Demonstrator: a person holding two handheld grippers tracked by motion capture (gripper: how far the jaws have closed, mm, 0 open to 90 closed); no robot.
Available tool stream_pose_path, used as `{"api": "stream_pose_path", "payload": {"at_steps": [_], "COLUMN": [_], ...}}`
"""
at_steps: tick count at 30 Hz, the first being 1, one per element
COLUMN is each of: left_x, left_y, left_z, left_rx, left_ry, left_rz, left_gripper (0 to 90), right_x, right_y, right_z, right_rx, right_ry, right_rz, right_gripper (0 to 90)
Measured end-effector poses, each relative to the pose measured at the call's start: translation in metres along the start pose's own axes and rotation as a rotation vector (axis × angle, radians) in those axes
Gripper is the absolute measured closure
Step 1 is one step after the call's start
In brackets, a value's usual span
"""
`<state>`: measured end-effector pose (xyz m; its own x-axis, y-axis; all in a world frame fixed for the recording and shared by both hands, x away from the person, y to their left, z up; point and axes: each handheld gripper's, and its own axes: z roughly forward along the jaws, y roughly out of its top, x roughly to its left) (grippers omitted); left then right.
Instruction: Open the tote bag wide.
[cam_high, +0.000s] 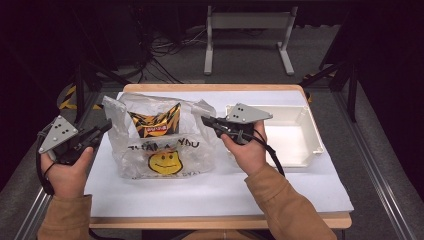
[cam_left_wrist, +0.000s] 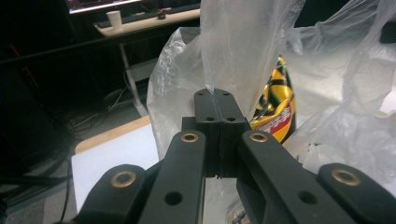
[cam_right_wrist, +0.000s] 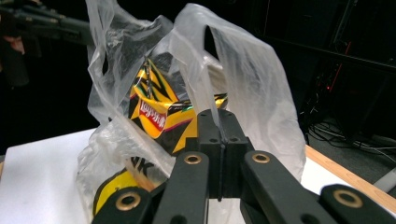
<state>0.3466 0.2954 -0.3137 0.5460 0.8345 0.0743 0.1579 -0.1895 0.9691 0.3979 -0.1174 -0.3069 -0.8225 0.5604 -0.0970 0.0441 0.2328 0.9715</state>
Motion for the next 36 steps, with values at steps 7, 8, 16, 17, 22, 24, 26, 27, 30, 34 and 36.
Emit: {"api": "stream_pose_path", "payload": {"at_steps": [7, 8, 16, 17, 22, 24, 26, 27, 30, 34, 36], "left_x": [0.007, 0.008, 0.016, 0.016, 0.018, 0.017, 0.017, 0.016, 0.017, 0.015, 0.015], "left_y": [-0.007, -0.008, -0.025, -0.027, -0.034, -0.038, -0.041, -0.043, -0.049, -0.056, -0.06], "left_z": [0.009, 0.011, 0.027, 0.029, 0.035, 0.04, 0.043, 0.045, 0.05, 0.053, 0.054], "left_rx": [0.024, 0.031, 0.1, 0.11, 0.142, 0.164, 0.181, 0.19, 0.219, 0.245, 0.258], "left_ry": [0.012, 0.013, 0.011, 0.012, 0.015, 0.015, 0.016, 0.015, 0.01, -0.003, -0.005], "left_rz": [-0.028, -0.03, -0.056, -0.056, -0.058, -0.055, -0.048, -0.049, -0.049, -0.049, -0.047], "left_gripper": [89.5, 89.5, 89.6, 89.6, 89.6, 89.6, 89.7, 89.7, 89.7, 89.7, 89.8], "right_x": [-0.009, -0.011, -0.017, -0.017, -0.018, -0.019, -0.019, -0.019, -0.018, -0.017, -0.016], "right_y": [0.0, 0.0, -0.01, -0.012, -0.025, -0.031, -0.035, -0.038, -0.044, -0.053, -0.058], "right_z": [0.019, 0.023, 0.04, 0.04, 0.041, 0.043, 0.045, 0.046, 0.049, 0.051, 0.052], "right_rx": [0.011, 0.016, 0.065, 0.07, 0.107, 0.129, 0.143, 0.153, 0.175, 0.202, 0.216], "right_ry": [-0.008, -0.012, -0.019, -0.019, -0.017, -0.018, -0.017, -0.014, -0.01, -0.007, -0.002], "right_rz": [0.027, 0.03, 0.054, 0.055, 0.07, 0.076, 0.078, 0.082, 0.09, 0.101, 0.11], "right_gripper": [90.0, 90.0, 89.8, 89.8, 89.6, 89.5, 89.4, 89.4, 89.3, 89.2, 89.2]}}
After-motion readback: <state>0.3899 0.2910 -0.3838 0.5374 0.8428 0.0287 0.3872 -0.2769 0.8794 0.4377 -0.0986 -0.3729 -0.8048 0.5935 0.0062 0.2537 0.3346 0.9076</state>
